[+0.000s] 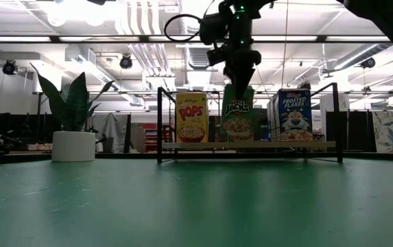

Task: Stack cereal on shelf
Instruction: Put the right green cereal box on the shelf

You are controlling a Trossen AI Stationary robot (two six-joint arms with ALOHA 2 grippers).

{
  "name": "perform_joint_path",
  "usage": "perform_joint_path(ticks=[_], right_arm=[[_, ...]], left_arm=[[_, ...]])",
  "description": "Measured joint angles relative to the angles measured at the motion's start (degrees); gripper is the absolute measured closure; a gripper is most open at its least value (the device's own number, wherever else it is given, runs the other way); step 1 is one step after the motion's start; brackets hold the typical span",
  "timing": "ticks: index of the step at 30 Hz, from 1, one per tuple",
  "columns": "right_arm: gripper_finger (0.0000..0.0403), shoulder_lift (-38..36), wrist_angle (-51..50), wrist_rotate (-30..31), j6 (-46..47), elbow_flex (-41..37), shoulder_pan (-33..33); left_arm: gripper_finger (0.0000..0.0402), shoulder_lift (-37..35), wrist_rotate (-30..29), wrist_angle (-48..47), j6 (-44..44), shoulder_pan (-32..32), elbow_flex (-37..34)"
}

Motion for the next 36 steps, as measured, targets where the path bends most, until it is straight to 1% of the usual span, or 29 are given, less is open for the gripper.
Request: perform_joint_path(ticks=[8,12,16,22,24,26,29,34,35,36], right_arm=[[0.0194,0.00,0.61,0.02,1.57,-0.09,0.00],[0.0178,0.00,0.66,0.08,1.64,-0.09,0.00],[0.0179,-0.01,-0.88,0.09,3.43,1.62,0.02],[0.0191,-0.15,-3.65,0.07,6.30,6.72,0.33],[0.0202,-0.24,-3.75,0.04,7.01,7.94,0.46],[0.0222,-0.24,-3.59,0.01,7.65,8.62,0.44],[0.0271,-0.24,-3.21,0.01,7.67,8.31,0.44],[0.0370,0.36,-3.17,-0.01,7.63,7.28,0.44],[0.0382,0.49,-3.03,0.00,7.51,6.99,0.43],[0.0387,0.55,-2.81,0.00,7.52,6.64,0.42]], left_arm=[[0.0402,-0.02,0.00,-0.04,-0.01,0.00,0.00],[0.0402,-0.04,0.00,-0.04,-0.02,0.00,0.00],[0.0402,-0.04,0.00,-0.04,-0.02,-0.01,0.00],[0.0402,-0.04,0.00,-0.06,-0.02,0.00,0.00],[0.0402,-0.04,0.00,-0.06,-0.02,0.00,0.00],[0.0402,-0.04,0.00,-0.15,-0.02,0.00,0.00],[0.0402,-0.04,-0.02,-0.47,-0.02,0.00,0.00],[0.0402,-0.02,-0.02,-0.52,-0.02,-0.02,0.00],[0.0402,-0.02,-0.01,-0.52,-0.02,0.00,0.00],[0.0402,-0.02,-0.02,-0.52,-0.02,-0.02,0.00]])
